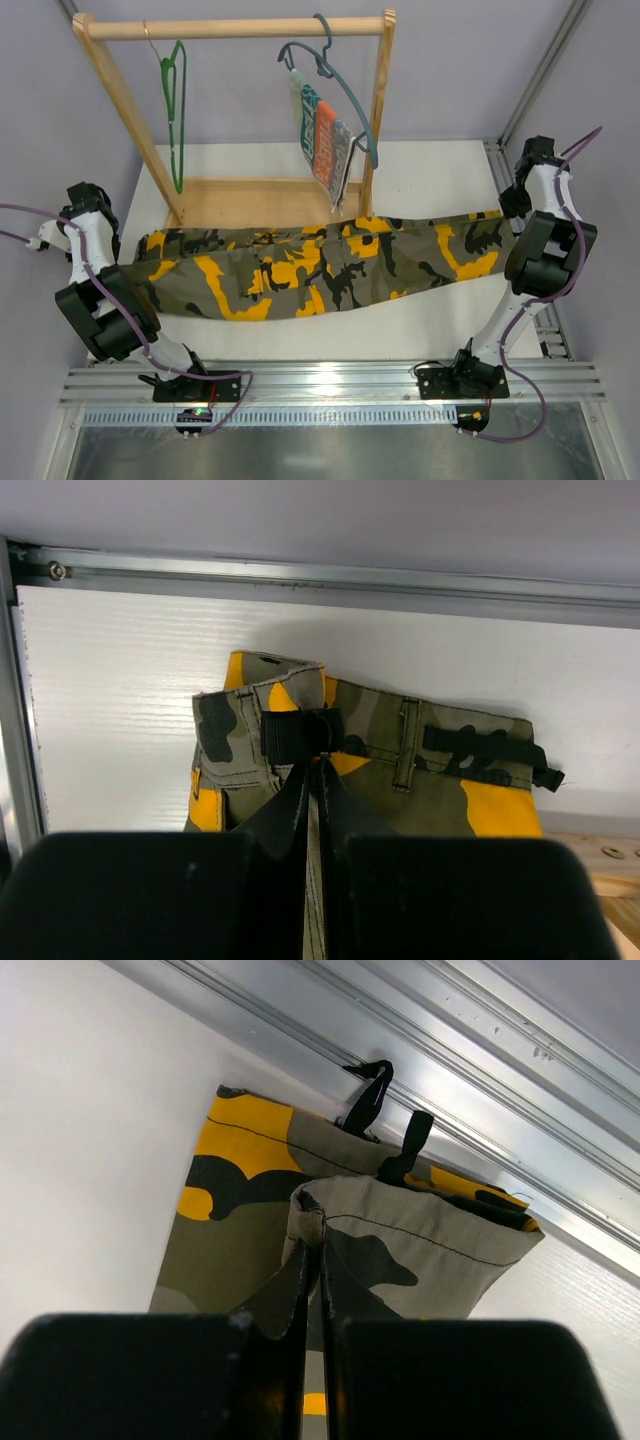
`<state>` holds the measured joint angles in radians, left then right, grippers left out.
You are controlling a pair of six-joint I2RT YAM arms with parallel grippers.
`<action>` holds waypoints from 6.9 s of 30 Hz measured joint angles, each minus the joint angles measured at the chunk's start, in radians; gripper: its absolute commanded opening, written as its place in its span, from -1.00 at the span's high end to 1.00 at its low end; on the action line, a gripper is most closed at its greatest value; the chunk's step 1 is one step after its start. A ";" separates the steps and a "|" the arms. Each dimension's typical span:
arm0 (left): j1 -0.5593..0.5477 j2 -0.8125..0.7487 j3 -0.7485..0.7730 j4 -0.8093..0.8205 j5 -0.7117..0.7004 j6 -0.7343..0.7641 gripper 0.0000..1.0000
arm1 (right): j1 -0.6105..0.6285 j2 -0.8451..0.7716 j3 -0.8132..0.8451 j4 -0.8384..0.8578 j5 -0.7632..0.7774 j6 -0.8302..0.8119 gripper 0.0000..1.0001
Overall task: Place the trousers on the hanger
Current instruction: Fold the trousers
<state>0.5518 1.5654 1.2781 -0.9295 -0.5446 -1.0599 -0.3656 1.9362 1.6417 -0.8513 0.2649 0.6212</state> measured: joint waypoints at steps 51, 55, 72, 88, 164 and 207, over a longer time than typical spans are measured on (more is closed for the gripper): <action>-0.029 -0.535 -0.460 0.173 0.159 0.068 -0.89 | -0.091 -0.306 -0.656 0.368 -0.137 -0.036 -0.15; -0.029 -0.487 -0.465 0.178 0.164 0.064 -0.90 | -0.091 -0.219 -0.620 0.358 -0.117 -0.024 -0.15; -0.029 -0.404 -0.472 0.157 0.090 0.034 -0.91 | -0.085 -0.115 -0.488 0.268 0.000 0.038 0.14; -0.043 -0.407 -0.359 0.243 0.313 0.214 -0.91 | -0.092 -0.283 -0.479 0.186 -0.093 -0.038 0.04; -0.083 -0.266 -0.634 0.346 0.306 -0.003 -0.49 | -0.128 -0.182 -0.548 0.253 -0.075 0.011 -0.03; -0.063 -0.183 -0.497 0.246 0.302 0.071 1.00 | -0.130 -0.290 -0.683 0.179 0.049 0.025 0.93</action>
<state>0.4885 1.3819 0.7811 -0.6834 -0.2428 -0.9886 -0.4953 1.6463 0.9585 -0.6724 0.3141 0.6464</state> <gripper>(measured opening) 0.047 0.045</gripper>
